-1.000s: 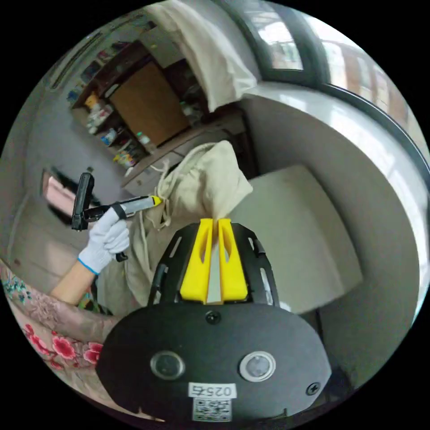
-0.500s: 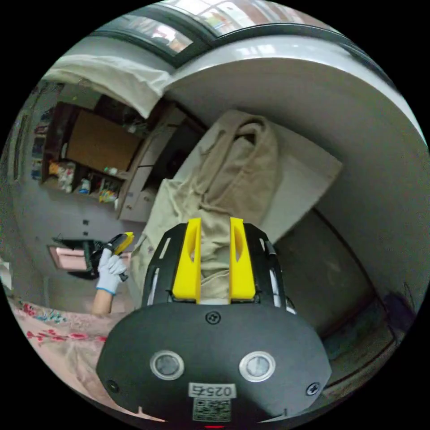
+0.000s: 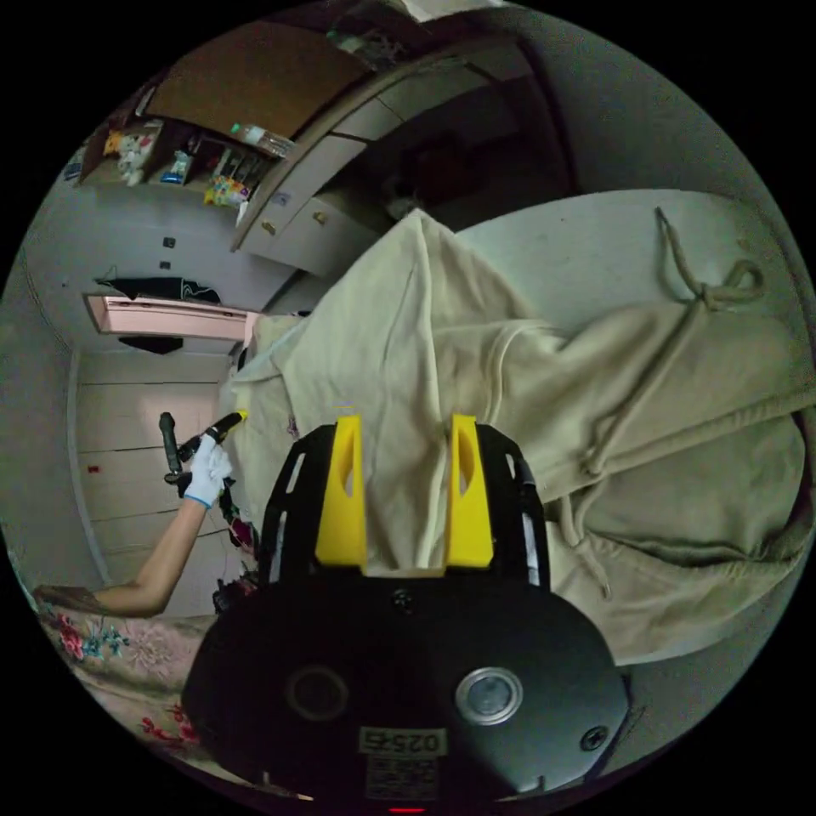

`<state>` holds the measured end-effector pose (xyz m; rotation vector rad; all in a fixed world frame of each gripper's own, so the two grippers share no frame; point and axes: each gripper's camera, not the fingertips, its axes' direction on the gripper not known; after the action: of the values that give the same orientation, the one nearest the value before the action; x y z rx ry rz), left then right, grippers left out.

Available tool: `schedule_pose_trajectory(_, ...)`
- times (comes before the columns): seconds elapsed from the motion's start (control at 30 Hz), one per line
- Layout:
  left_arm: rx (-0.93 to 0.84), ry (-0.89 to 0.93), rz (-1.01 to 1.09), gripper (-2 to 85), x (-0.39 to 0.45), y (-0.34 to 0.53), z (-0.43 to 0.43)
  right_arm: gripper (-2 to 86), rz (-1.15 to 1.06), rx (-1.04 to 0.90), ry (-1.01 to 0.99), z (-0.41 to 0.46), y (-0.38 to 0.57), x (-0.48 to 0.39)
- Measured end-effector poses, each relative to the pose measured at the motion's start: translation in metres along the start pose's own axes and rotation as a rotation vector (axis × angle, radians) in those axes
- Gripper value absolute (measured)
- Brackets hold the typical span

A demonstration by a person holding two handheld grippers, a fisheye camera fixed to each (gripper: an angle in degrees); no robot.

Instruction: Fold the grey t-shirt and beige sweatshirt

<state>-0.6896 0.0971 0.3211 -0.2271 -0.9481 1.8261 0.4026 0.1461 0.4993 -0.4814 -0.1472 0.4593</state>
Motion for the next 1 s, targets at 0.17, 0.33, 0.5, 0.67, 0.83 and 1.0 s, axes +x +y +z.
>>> schedule_pose_trajectory(0.17,0.049,-0.065,0.075,-1.4,-0.001,-0.027,-0.008,1.0,0.016,0.006,0.119,0.022,-0.02,-0.003)
schedule_pose_trajectory(0.33,0.037,-0.07,0.074,-1.2,-0.02,-0.084,-0.012,-0.4,0.085,-0.012,0.012,0.031,-0.083,0.001)
schedule_pose_trajectory(0.5,0.013,-0.003,0.051,-1.4,-0.042,-0.114,-0.019,0.5,0.009,-0.004,-0.005,0.031,-0.095,0.001)
schedule_pose_trajectory(0.67,0.05,0.195,0.046,-1.1,-0.059,-0.049,-0.05,7.1,0.002,0.039,-0.133,-0.004,-0.021,0.011)
schedule_pose_trajectory(0.83,-0.135,0.636,0.101,2.2,-0.008,0.078,-0.065,9.3,0.011,-0.049,-0.163,0.004,0.052,0.032)
schedule_pose_trajectory(1.0,-0.308,0.75,0.153,6.6,0.076,0.174,-0.042,9.5,0.036,-0.1,-0.234,0.047,0.067,0.055)
